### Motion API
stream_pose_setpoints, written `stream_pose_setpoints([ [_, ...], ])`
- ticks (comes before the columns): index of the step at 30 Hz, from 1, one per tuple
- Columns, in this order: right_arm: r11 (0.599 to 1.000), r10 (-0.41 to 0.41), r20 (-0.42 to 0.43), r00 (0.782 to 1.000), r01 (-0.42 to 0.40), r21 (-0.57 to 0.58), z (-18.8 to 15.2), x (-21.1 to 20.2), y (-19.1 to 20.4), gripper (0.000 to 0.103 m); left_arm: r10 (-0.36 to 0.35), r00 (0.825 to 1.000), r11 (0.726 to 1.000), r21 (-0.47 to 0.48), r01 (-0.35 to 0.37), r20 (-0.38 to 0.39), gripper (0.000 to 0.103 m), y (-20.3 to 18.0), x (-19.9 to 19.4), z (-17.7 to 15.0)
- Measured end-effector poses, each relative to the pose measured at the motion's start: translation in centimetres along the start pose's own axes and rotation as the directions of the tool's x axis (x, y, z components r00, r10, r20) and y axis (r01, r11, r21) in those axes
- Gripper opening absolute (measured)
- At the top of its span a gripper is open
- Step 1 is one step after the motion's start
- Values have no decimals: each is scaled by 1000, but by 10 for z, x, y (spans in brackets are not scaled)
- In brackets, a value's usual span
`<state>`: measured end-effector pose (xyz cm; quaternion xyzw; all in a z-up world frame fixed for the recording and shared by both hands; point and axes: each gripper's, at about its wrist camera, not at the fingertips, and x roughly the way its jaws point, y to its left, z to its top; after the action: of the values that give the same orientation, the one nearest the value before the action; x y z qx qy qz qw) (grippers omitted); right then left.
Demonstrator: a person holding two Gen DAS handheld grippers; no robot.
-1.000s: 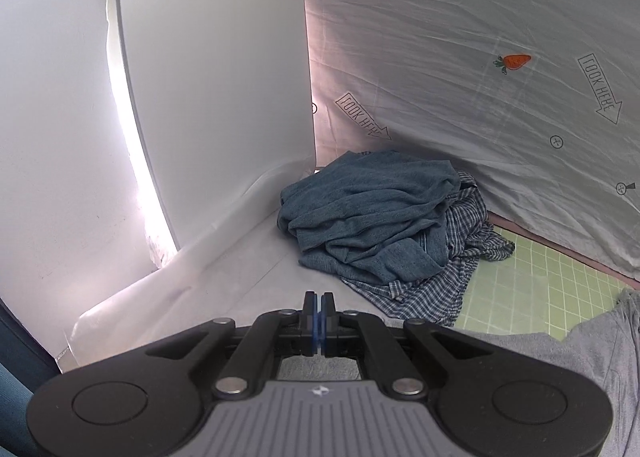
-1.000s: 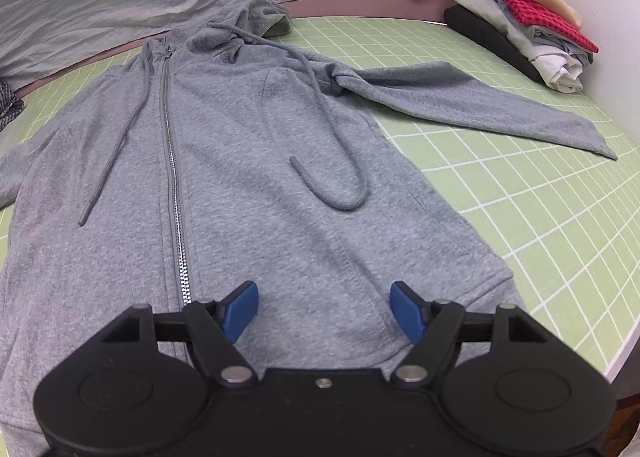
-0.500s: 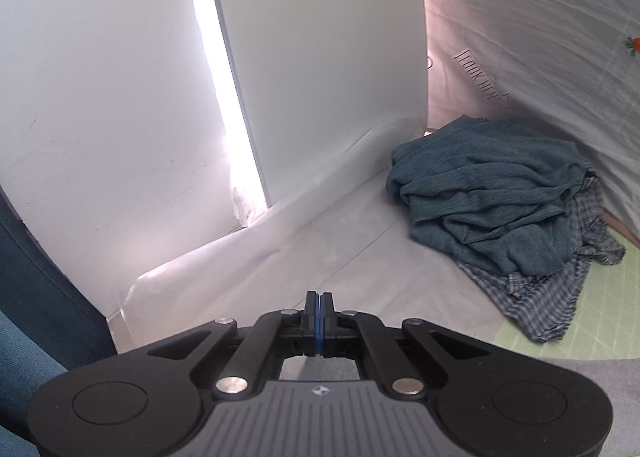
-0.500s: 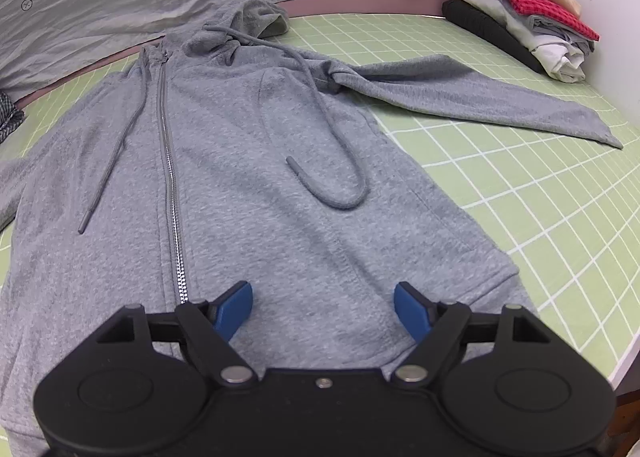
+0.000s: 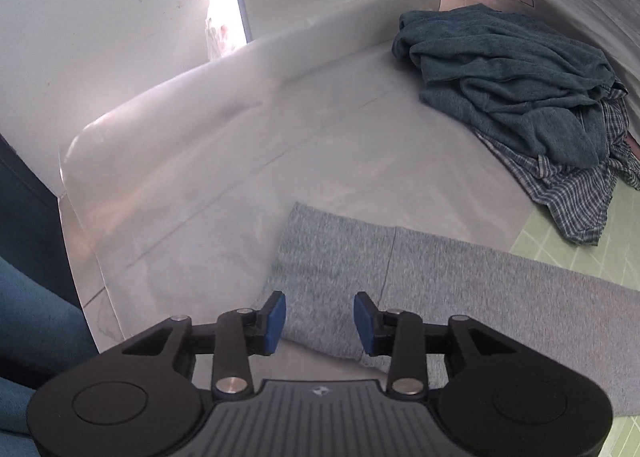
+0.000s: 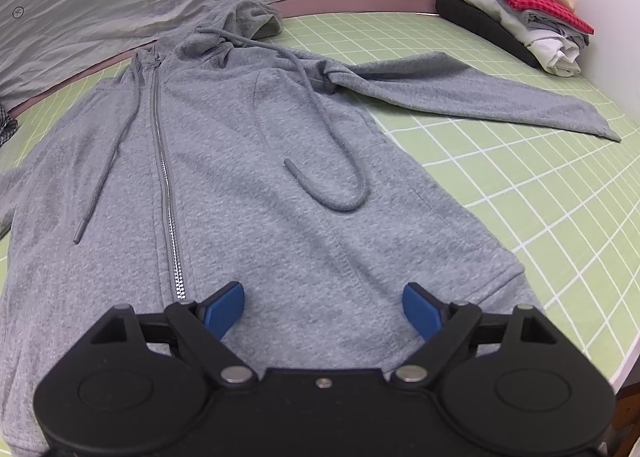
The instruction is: Fold clothes
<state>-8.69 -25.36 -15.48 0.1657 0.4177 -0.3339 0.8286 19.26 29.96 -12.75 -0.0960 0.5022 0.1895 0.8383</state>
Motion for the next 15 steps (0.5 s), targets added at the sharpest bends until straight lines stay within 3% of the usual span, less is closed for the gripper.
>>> stream_pose_setpoints([
  [2, 1000, -1, 0, 1000, 1, 0, 0, 0, 0, 87, -13, 1000, 999, -40, 12, -10, 58, 0, 5, -6],
  [8, 1000, -4, -12, 1000, 4, 2, 2, 0, 1, 88, -20, 1000, 996, -88, 20, 0, 75, -7, 13, -13],
  [15, 1000, -11, -8, 1000, 11, 14, 1, 2, 2, 90, 22, 1000, 997, -74, -22, -2, 82, -24, 20, -16],
])
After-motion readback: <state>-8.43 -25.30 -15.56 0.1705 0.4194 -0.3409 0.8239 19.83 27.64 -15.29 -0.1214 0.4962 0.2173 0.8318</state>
